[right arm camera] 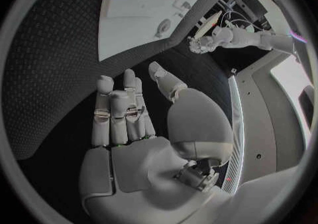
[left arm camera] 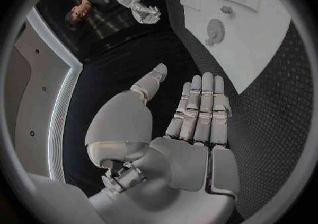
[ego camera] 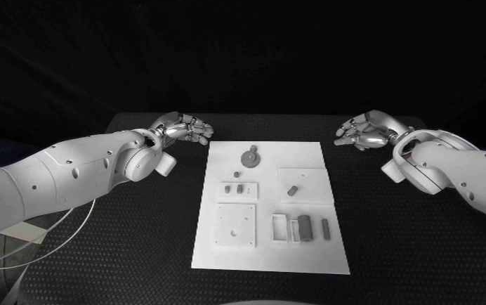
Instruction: Assemble the parts on the task board
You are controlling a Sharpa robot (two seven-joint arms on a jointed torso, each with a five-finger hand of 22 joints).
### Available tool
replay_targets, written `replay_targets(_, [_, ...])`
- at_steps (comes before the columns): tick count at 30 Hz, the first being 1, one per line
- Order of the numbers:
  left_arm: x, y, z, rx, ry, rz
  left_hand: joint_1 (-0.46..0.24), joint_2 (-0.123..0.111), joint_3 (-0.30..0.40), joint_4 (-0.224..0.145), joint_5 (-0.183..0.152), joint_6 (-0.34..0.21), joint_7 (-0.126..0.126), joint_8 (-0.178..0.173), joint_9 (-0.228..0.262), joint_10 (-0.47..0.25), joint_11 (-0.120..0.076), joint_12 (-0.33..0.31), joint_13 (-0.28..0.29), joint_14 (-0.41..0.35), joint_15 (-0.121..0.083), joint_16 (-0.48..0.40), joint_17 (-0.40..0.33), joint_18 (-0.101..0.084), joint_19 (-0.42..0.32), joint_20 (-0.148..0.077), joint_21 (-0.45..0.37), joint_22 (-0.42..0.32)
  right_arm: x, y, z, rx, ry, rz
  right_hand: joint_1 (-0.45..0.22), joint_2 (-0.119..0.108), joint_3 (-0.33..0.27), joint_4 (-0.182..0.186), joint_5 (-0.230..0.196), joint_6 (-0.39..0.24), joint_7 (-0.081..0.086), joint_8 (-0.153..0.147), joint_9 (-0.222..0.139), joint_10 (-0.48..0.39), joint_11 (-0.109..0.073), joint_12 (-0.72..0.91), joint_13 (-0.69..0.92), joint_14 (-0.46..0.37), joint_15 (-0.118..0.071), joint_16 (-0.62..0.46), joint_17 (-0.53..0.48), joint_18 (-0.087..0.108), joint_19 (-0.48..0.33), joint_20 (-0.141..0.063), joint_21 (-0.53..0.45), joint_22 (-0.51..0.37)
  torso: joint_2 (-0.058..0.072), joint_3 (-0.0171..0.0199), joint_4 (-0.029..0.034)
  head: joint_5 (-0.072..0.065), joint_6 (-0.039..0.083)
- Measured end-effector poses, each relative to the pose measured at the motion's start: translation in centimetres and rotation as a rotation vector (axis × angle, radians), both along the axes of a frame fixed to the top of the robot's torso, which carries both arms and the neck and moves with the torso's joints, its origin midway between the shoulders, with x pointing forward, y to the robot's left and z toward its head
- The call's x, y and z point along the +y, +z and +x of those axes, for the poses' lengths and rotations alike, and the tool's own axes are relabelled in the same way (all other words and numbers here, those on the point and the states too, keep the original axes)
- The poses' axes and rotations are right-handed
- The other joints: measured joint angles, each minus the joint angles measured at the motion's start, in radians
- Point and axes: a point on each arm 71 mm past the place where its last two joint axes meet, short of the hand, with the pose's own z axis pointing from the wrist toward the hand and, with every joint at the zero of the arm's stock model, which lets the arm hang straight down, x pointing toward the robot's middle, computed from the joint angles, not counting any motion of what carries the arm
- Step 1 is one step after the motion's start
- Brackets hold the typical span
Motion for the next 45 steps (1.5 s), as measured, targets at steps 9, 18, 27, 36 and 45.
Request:
replay_targets(9, [0.5,0.0,0.2,-0.004,0.028,-0.015,0.0,0.0,0.0,0.0,0.0,-0.016,-0.016,0.0,0.0,-0.063,0.002,-0.005,-0.029,-0.102,0.029,-0.103,-0.03,0.0,-0.085,0.032,0.0,-0.057,-3.2,-0.1,1.3,0.003,-0.191,0.23,0.021,0.029,0.022,-0.005,0.0,-0.017,0.013,-0.013,-0.012,-0.047,0.033,-0.029,-0.011,-0.16,0.053,-0.357,-0.164,-0.008,-0.224,0.082,-0.228,-0.108,0.001,-0.0029,0.0007,-0.013,0.014])
replay_targets(18, [0.5,0.1,0.3,-0.005,0.039,-0.033,-0.004,0.004,0.0,0.0,0.0,-0.029,-0.021,0.0,-0.001,-0.097,0.0,-0.005,-0.059,-0.156,0.043,-0.156,-0.051,0.0,-0.151,0.058,0.0,-0.111,-3.1,-0.1,1.7,0.001,-0.228,0.332,0.044,0.053,0.017,-0.009,0.0,-0.029,0.019,-0.018,-0.035,-0.059,0.048,-0.053,-0.06,-0.205,0.12,-0.641,-0.245,-0.031,-0.338,0.131,-0.356,-0.171,0.002,-0.0041,0.0011,-0.022,0.018])
replay_targets(27, [0.3,0.1,0.3,-0.006,0.038,-0.041,-0.004,0.004,0.0,0.0,0.0,-0.029,-0.021,0.0,-0.001,-0.097,0.0,-0.005,-0.062,-0.156,0.043,-0.159,-0.052,0.0,-0.151,0.058,0.0,-0.118,-2.8,-0.2,1.8,-0.002,-0.222,0.342,0.05,0.058,0.009,-0.006,0.0,-0.029,0.019,-0.018,-0.042,-0.058,0.049,-0.053,-0.074,-0.188,0.125,-0.686,-0.239,-0.031,-0.344,0.135,-0.363,-0.173,0.002,-0.006,0.0017,-0.026,0.02])
replay_targets(36, [0.3,0.1,0.3,-0.007,0.038,-0.044,-0.004,0.004,0.0,0.0,0.0,-0.029,-0.021,0.0,-0.001,-0.097,0.0,-0.005,-0.065,-0.156,0.043,-0.159,-0.052,0.0,-0.151,0.058,0.0,-0.123,-2.8,-0.4,1.7,-0.003,-0.213,0.32,0.054,0.062,0.006,-0.009,0.0,-0.029,0.019,-0.018,-0.045,-0.054,0.052,-0.053,-0.081,-0.177,0.125,-0.7,-0.231,-0.031,-0.342,0.136,-0.363,-0.171,0.002,-0.0072,0.0018,-0.027,0.021])
replay_targets(45, [0.3,0.1,0.3,-0.007,0.037,-0.045,-0.004,0.004,0.0,0.0,0.0,-0.029,-0.021,0.0,-0.001,-0.096,0.0,-0.005,-0.068,-0.153,0.046,-0.159,-0.052,0.0,-0.151,0.058,0.0,-0.129,-2.4,-0.7,1.5,0.0,-0.195,0.298,0.054,0.062,0.001,-0.009,0.0,-0.026,0.016,-0.018,-0.048,-0.05,0.047,-0.053,-0.084,-0.165,0.123,-0.71,-0.221,-0.031,-0.338,0.14,-0.363,-0.168,0.002,-0.0071,0.0016,-0.027,0.018])
